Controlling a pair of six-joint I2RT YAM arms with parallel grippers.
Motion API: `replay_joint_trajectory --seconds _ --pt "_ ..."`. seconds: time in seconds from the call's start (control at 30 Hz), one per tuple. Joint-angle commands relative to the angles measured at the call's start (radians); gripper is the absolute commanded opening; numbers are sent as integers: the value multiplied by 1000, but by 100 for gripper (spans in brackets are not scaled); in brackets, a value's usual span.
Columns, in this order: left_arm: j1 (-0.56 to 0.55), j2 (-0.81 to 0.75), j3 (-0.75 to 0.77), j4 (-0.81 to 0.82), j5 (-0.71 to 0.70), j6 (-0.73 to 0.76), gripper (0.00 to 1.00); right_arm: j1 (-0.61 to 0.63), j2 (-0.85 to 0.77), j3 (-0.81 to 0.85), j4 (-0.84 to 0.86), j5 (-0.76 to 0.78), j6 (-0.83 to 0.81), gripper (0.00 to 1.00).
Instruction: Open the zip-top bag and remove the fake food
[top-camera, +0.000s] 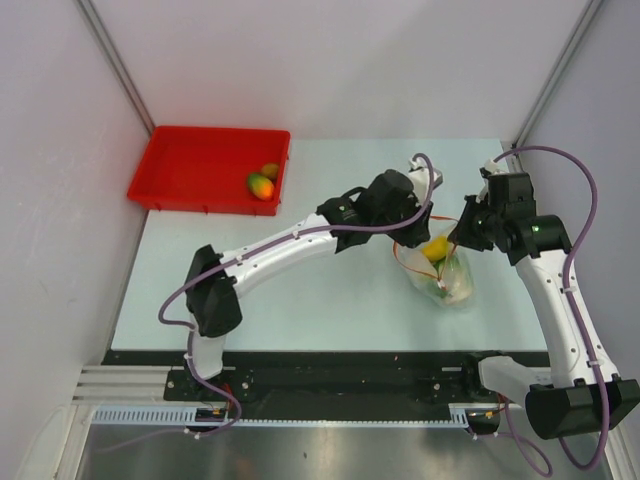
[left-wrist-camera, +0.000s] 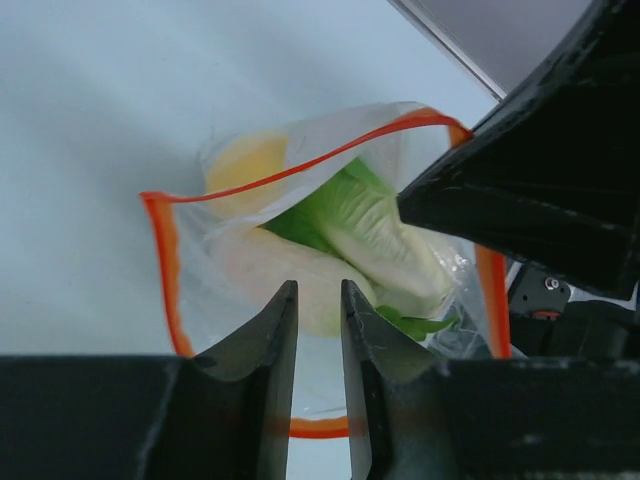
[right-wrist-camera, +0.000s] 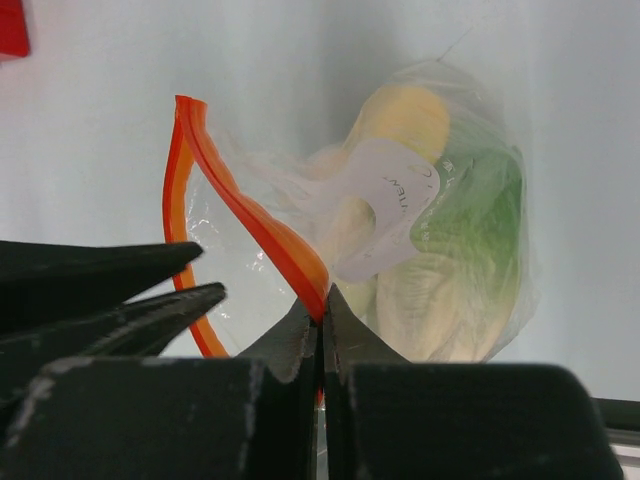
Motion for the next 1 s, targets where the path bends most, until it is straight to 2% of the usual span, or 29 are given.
replay_joint_trajectory --seconds 0.0,0.1,0.17,0.3,0.57,0.67,0.7,0.77,0.87,0.97 --pt "-39 48 121 -72 39 -7 26 12 -19 36 9 8 -12 0" --pt "-47 122 179 -155 75 -84 22 13 -22 36 9 8 -4 0" --pt "-47 173 218 -197 89 -120 23 12 -22 36 9 7 -1 0" --pt "-47 228 250 -269 89 -145 43 18 -22 36 3 14 0 0" --pt "-48 282 221 -277 51 -127 65 47 -7 35 -53 59 57 0" --pt "-50 285 212 -295 -4 -119 80 70 4 33 -65 59 86 0" --pt "-50 286 209 -298 -12 -118 89 76 11 33 -66 53 94 0" --pt "-53 299 205 -309 -24 -118 94 96 16 33 -71 43 118 0" --pt "-53 303 178 -314 -64 -116 95 133 24 35 -74 68 141 0" --pt "-53 286 101 -239 -90 -102 95 154 34 29 -77 80 158 0"
